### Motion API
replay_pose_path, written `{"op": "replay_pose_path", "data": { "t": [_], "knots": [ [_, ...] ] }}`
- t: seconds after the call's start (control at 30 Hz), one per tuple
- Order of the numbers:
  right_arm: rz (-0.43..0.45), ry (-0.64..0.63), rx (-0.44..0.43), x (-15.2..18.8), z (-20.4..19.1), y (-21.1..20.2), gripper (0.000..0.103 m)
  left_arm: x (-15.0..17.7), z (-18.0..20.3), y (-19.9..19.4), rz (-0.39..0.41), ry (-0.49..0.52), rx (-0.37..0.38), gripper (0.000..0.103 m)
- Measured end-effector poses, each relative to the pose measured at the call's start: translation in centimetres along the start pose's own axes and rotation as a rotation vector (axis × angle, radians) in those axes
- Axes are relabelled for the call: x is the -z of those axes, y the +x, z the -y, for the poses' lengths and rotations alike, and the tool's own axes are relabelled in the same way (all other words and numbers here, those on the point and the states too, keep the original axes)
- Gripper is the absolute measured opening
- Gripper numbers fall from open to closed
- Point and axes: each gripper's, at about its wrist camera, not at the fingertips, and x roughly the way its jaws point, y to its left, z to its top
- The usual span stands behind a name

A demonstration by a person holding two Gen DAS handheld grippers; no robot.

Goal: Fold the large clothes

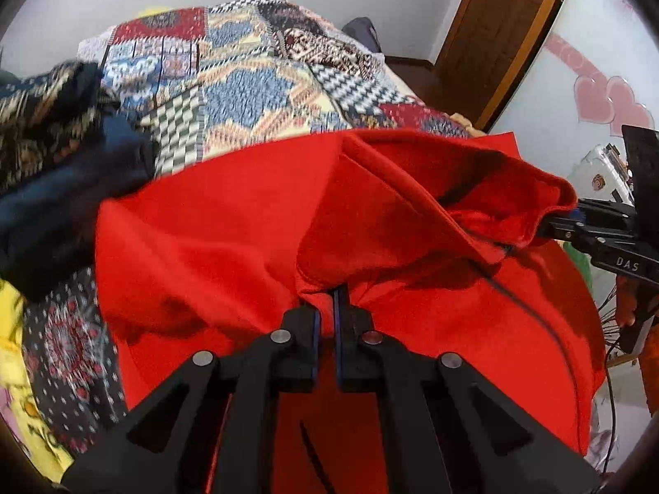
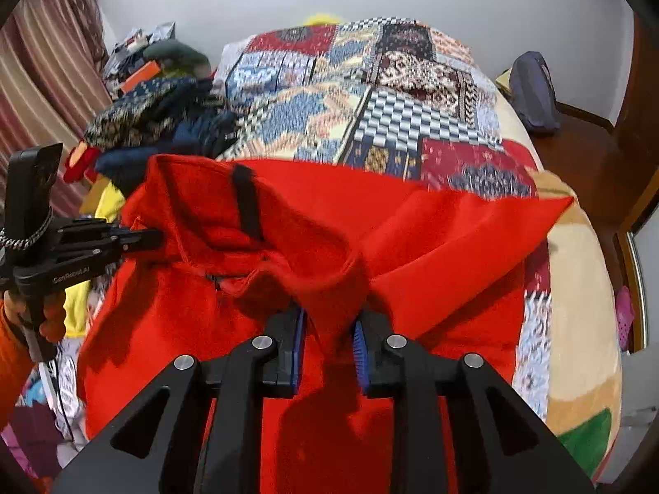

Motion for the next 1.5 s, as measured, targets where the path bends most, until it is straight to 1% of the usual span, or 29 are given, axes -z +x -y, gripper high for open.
{"op": "replay_pose_path", "data": {
  "t": [0.1,0.17,0.23,0.27,0.37,0.47,0.57,0.6,0.63,0.7,0.8,0.93,1.0,1.07,1.2,1.3,1.37,1.4,1.43,1.5],
  "knots": [
    [-0.017,0.021,0.008,1.1,0.5,-0.4,0.028,1.1,-0.2,-0.2,-0.01,-0.003,-0.014,0.004],
    [-0.023,0.031,0.012,1.7,1.0,-0.9,0.027,1.6,-0.3,-0.6,-0.008,-0.003,-0.021,0.005],
    [-0.024,0.046,0.018,2.2,1.5,-1.5,0.027,2.2,-0.4,-1.3,-0.001,0.001,-0.035,0.009],
    [-0.034,0.053,0.02,2.4,1.8,-1.9,0.027,2.4,-0.5,-1.7,0.003,0.0,-0.043,0.009],
    [-0.022,0.083,0.035,2.7,2.9,-3.1,0.027,2.8,-0.9,-3.2,0.017,-0.004,-0.06,0.01],
    [0.013,0.118,0.057,2.2,4.1,-4.3,0.027,2.4,-1.5,-5.0,0.046,-0.003,-0.098,0.01],
    [0.057,0.137,0.09,1.0,4.8,-5.3,0.028,1.0,-2.5,-6.8,0.085,-0.022,-0.123,0.014],
    [0.069,0.137,0.092,0.5,4.9,-5.5,0.027,0.3,-3.0,-7.4,0.103,-0.032,-0.133,0.02],
    [0.084,0.14,0.092,-0.1,5.0,-5.6,0.027,-0.4,-3.4,-7.9,0.121,-0.041,-0.145,0.028],
    [0.107,0.143,0.094,-1.3,5.0,-5.5,0.028,-1.9,-4.2,-8.5,0.148,-0.061,-0.165,0.036],
    [0.134,0.127,0.08,-3.5,4.5,-4.9,0.028,-4.4,-5.0,-8.6,0.168,-0.086,-0.158,0.041],
    [0.132,0.101,0.048,-5.6,3.6,-3.1,0.029,-6.9,-5.1,-6.7,0.151,-0.093,-0.12,0.047],
    [0.107,0.091,0.015,-6.4,2.9,-1.5,0.03,-7.8,-4.8,-4.7,0.12,-0.092,-0.096,0.047],
    [0.071,0.083,-0.007,-6.7,2.5,0.1,0.03,-8.0,-4.3,-2.7,0.085,-0.092,-0.07,0.047],
    [-0.022,0.076,-0.051,-5.7,1.8,2.8,0.03,-6.6,-2.4,0.6,0.01,-0.057,-0.019,0.047],
    [-0.085,0.052,-0.06,-3.9,1.3,3.9,0.03,-4.7,-0.9,1.8,-0.029,-0.01,-0.007,0.047],
    [-0.111,0.035,-0.053,-2.4,1.1,4.0,0.03,-2.9,-0.1,1.8,-0.033,0.029,-0.027,0.052],
    [-0.114,0.029,-0.045,-1.6,1.1,3.9,0.032,-2.1,0.1,1.7,-0.033,0.043,-0.045,0.058],
    [-0.116,0.027,-0.035,-0.9,1.1,3.7,0.034,-1.2,0.3,1.6,-0.032,0.058,-0.061,0.063],
    [-0.119,0.032,-0.028,0.6,1.4,3.2,0.041,0.4,0.7,1.2,-0.026,0.079,-0.081,0.066]
  ]
}}
